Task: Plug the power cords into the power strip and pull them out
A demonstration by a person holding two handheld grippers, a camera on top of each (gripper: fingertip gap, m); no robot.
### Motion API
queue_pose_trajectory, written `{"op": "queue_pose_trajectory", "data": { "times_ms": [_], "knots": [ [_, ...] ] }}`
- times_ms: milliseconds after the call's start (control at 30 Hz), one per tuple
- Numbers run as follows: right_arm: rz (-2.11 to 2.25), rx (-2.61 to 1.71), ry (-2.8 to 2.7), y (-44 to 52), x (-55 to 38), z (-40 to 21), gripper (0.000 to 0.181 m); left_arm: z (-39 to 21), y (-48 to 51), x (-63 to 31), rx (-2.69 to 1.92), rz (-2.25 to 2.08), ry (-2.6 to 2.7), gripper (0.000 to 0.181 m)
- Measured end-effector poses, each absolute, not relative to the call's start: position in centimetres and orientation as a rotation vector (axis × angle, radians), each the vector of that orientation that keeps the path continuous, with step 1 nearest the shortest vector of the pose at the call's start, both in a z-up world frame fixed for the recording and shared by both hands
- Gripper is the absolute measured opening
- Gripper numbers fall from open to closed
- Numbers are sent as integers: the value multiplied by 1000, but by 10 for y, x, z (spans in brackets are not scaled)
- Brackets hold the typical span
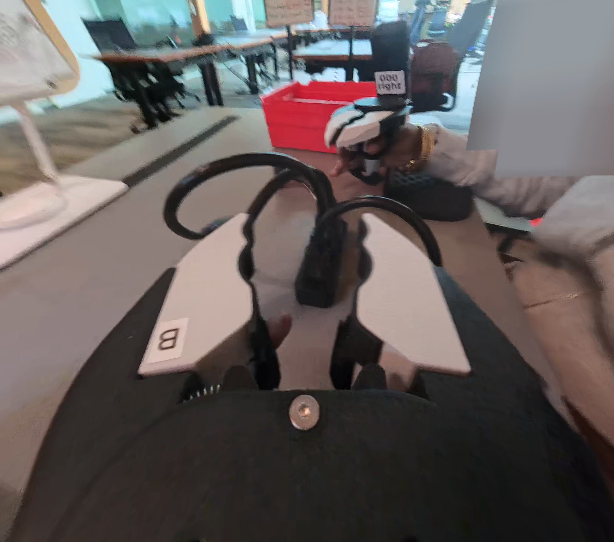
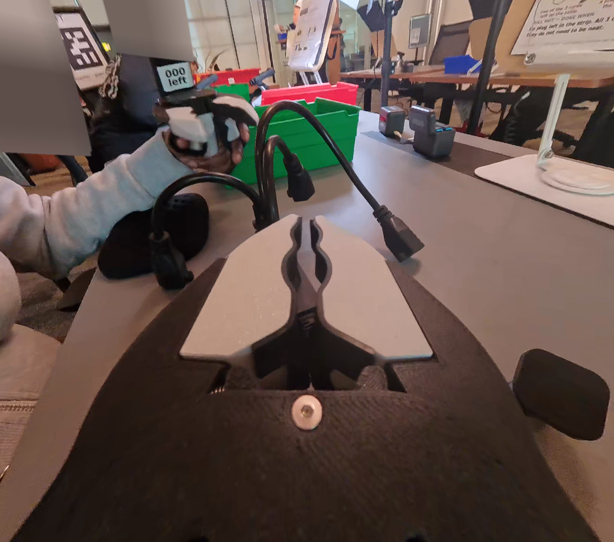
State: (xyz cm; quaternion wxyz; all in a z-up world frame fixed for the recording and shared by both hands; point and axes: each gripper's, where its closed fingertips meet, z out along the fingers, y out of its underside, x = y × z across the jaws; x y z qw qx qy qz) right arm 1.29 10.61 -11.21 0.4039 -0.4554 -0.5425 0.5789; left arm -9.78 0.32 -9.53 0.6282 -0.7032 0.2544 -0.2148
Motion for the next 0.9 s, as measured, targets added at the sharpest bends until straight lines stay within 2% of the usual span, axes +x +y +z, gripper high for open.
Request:
{"op": "queue_pose_trajectory", "data": {
  "times_ms": [33,133,200,267,300,333,367,467,700,900],
  "knots": [
    [1454,-1138,-1355,107,12,-111,14,-101,3,-96,-1667,-534,584,68],
    [1363,-1116,-1361,108,6,-116,42,-113,5,-92,-1721,-510,605,54],
    [1323,-1109,-1406,104,4,-121,46,-122,6,-90,-1765,-516,612,35],
    [1313,-1111,-1440,100,2,-125,45,-132,3,-86,-1820,-548,649,32],
    [1315,-1112,-1459,98,1,-128,45,-135,2,-85,-1839,-551,658,39],
    [1320,-1114,-1478,95,1,-130,45,-138,1,-82,-1859,-568,666,56],
    [1325,-1116,-1491,94,1,-131,45,-140,-1,-80,-1880,-592,670,65],
    [1320,-1128,-1511,92,-1,-136,44,-144,-2,-77,-1918,-629,671,78],
    [1310,-1161,-1596,84,-4,-150,43,-141,-13,-56,-1885,-714,689,98],
    [1284,-1149,-1654,78,-4,-157,43,-130,-20,-53,-1819,-818,670,103]
  ]
}}
